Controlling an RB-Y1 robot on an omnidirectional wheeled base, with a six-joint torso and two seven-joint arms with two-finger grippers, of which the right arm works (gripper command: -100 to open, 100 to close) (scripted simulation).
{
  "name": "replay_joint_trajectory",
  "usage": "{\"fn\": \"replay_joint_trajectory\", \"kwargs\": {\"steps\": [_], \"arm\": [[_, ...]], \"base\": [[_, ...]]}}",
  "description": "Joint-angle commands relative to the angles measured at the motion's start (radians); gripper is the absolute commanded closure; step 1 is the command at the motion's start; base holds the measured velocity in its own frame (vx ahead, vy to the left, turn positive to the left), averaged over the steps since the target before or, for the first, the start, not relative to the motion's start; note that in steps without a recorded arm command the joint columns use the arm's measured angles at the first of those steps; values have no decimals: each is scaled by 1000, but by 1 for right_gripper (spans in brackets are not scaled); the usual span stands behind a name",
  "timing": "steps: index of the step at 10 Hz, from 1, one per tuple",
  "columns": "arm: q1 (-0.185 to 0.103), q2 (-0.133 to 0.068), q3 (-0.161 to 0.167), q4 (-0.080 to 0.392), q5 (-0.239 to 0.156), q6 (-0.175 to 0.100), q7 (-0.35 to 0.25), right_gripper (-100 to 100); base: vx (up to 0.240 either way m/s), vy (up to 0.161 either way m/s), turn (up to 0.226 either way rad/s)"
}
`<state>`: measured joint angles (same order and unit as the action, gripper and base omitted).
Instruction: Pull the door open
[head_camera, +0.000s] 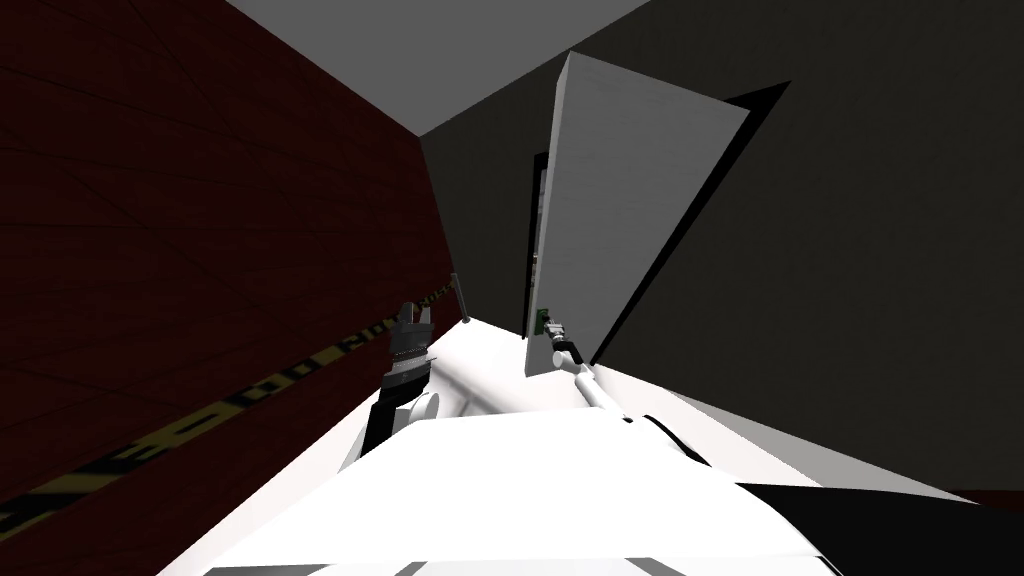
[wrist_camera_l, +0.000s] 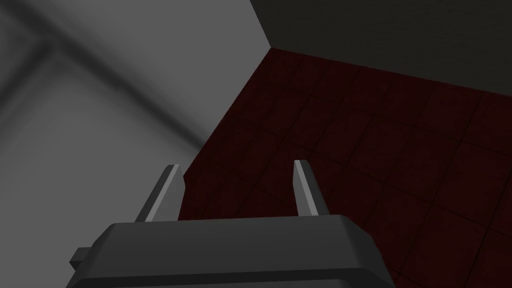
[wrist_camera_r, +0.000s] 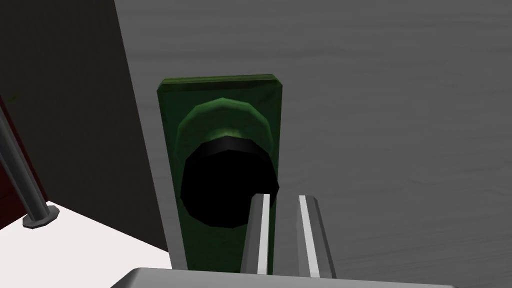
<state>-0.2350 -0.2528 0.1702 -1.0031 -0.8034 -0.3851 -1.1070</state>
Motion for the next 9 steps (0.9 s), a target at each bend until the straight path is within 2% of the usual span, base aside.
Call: {"fn": "replay_joint_trajectory", "kwargs": {"steps": [1,5,7,8,9], "arm": [[2,-2,25,-7,5,-6,-12,-100],[13,-12,95,-40,17,-14,-44,-100],[18,-17,128,-55,22,-18,-59,-100],[14,-16,117,-50,20,-14,-53,-100],[22,-54,106,-35,12,-32,-87,-100]], "base": [[-161,-115,136],[-189,-116,124],[-148,-165,117],[-68,-64,27],[89,61,265]]}}
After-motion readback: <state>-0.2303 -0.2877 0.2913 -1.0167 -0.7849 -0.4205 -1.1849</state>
